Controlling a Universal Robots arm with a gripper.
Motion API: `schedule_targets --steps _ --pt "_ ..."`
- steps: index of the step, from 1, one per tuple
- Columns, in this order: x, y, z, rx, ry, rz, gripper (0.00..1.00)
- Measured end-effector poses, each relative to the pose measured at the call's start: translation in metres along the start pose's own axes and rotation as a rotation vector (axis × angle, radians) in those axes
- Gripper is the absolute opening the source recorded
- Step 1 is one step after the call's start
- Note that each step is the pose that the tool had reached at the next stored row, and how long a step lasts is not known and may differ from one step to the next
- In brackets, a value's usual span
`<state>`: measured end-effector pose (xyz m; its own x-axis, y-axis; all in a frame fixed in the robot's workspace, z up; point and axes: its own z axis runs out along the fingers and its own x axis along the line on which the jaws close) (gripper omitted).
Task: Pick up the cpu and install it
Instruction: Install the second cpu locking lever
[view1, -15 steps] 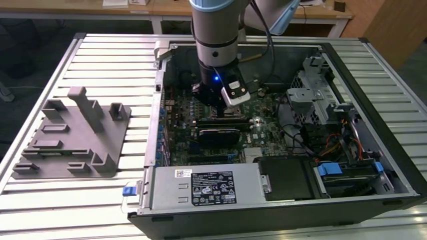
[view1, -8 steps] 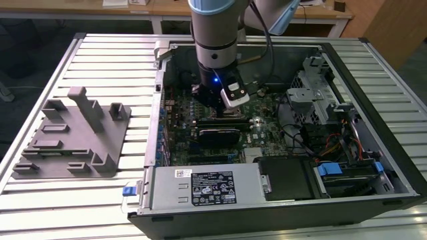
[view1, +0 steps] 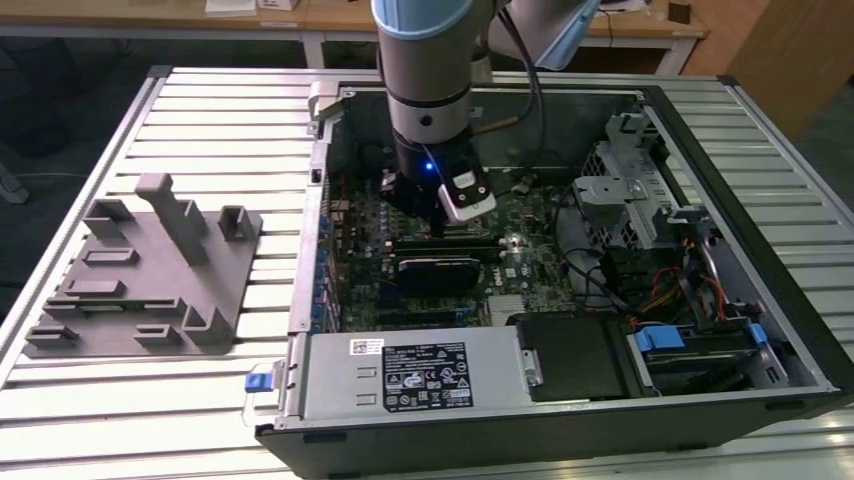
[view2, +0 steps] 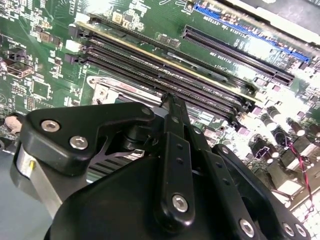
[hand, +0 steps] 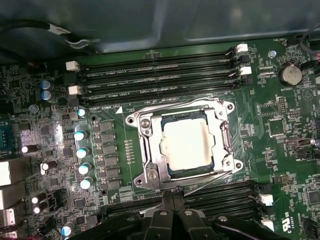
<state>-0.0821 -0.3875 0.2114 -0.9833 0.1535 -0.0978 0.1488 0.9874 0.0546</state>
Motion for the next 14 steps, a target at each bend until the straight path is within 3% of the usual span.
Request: schedule_targets --steps 3,6,14 --pt "0.0008 -0.0024 0.0006 -0.0047 0.0008 -0.003 0.11" --pt "0.0013 -0.0045 0.0012 -0.0178 0.0029 -0.006 0.11" --pt "0.0033 -0.0088 0.0027 -0.0779 0.0122 -0.008 0.11"
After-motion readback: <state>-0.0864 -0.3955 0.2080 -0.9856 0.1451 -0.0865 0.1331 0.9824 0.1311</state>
